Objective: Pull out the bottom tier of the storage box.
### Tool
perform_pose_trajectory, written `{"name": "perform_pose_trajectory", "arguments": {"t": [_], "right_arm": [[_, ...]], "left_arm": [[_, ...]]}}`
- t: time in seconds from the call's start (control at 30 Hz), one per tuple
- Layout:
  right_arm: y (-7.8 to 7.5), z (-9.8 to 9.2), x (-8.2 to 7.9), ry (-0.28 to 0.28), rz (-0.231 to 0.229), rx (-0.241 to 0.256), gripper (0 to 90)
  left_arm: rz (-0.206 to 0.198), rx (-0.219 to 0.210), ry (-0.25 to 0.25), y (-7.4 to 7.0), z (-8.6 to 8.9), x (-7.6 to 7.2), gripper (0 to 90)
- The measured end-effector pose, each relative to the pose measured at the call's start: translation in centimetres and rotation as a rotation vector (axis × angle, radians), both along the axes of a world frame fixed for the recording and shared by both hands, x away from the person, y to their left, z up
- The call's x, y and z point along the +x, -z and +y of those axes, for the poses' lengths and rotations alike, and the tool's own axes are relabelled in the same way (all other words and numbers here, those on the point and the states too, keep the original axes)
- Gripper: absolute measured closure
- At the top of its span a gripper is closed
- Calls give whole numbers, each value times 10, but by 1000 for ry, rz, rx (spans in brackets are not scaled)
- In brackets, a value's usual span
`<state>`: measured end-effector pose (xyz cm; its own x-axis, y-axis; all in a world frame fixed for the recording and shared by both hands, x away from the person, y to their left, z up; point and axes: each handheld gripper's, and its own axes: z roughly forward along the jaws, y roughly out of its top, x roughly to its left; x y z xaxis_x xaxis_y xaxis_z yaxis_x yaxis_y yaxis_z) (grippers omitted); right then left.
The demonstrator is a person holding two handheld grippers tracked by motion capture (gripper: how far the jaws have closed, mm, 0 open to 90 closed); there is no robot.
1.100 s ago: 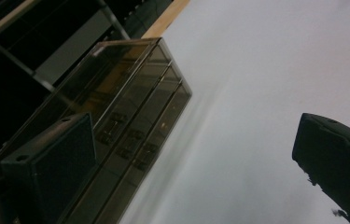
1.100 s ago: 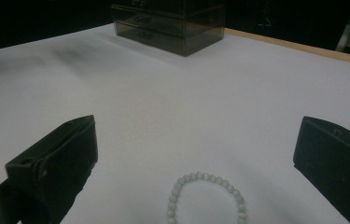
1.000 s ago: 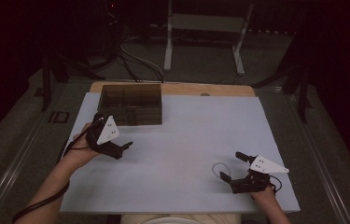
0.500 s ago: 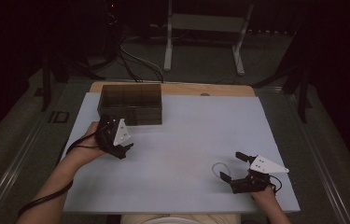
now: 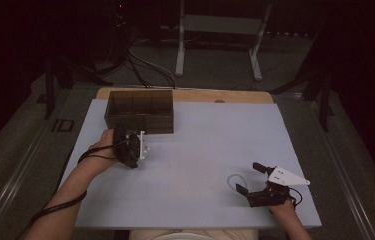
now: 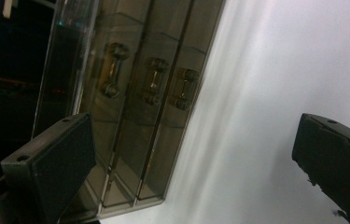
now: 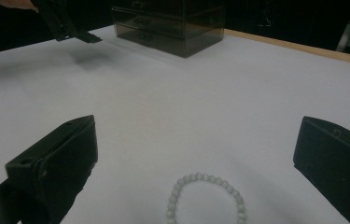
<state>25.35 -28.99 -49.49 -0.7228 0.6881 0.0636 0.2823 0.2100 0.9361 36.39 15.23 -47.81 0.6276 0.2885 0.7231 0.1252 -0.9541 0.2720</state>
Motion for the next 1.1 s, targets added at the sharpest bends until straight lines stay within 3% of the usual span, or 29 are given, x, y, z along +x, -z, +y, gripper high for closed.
{"name": "perform_pose_trajectory", "arguments": {"t": [0.1, 0.17, 0.3, 0.43, 0.5, 0.57, 0.6, 0.7, 0.73, 0.93, 0.97, 1.03, 1.1], "right_arm": [[0, 0, 0, 1, 0, 1, 0], [0, 0, 0, 1, 0, 3, 0], [0, 1, -1, -5, -4, -5, 0], [0, 1, -1, -5, -1, -6, 0], [0, 1, -1, -4, -5, -9, 0], [0, 1, -1, -7, -3, -12, 0], [0, 2, -1, -8, -3, -13, 0], [0, 2, -1, -8, -2, -10, 0], [0, 1, -1, -7, -2, -8, 0], [-1, 0, -1, -4, -3, -4, 0], [0, 0, -1, -4, -2, -5, 0], [0, 0, -1, -5, -2, -6, 0], [-1, 0, -1, -4, -3, -4, 0]], "left_arm": [[-35, 61, -5, 8, -5, 2, 22], [-38, 74, -4, 9, -6, 1, 33], [-108, 154, 3, 20, -13, 0, 62], [-130, 188, 16, 26, -16, 1, 109], [-154, 248, 24, 32, -19, 2, 143], [-160, 261, 19, 34, -19, 2, 164], [-171, 298, 24, 39, -20, 3, 164], [-182, 322, 21, 43, -21, 4, 179], [-192, 344, 13, 46, -21, 5, 217], [-221, 383, 18, 55, -21, 10, 346], [-220, 409, 6, 56, -22, 11, 346], [-238, 407, 19, 60, -22, 12, 399], [-225, 421, 9, 61, -23, 14, 433]]}}
